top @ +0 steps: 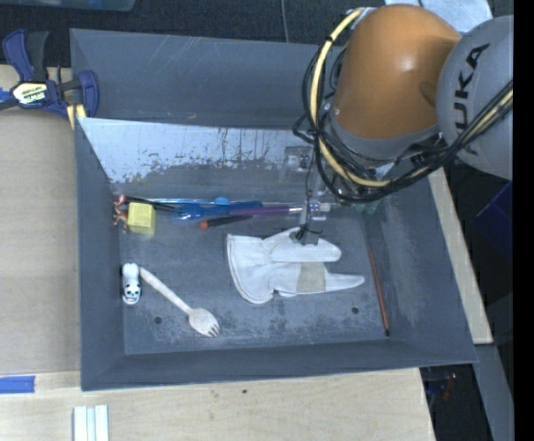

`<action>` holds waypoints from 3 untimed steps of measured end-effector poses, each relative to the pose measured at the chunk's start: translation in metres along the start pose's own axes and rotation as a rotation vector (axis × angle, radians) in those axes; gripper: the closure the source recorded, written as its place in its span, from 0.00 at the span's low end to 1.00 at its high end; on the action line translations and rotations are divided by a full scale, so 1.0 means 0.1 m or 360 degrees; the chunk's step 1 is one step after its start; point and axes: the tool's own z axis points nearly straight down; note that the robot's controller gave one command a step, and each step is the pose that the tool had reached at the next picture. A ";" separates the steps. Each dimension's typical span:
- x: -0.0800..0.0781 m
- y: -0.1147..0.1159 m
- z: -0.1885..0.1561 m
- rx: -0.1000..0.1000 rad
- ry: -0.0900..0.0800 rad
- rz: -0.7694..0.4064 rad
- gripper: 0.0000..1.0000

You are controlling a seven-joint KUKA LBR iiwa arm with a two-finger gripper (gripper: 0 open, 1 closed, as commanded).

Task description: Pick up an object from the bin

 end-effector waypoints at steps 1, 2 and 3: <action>-0.01 0.00 -0.05 -0.0001 -0.0014 0.0003 0.00; 0.09 -0.41 1.18 0.0001 -0.0019 -0.0241 0.00; 0.06 -0.64 0.90 0.0001 -0.0034 -0.0224 0.00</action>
Offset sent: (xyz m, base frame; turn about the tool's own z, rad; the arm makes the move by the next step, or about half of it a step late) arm -0.0163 -0.0574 -0.1699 -0.2122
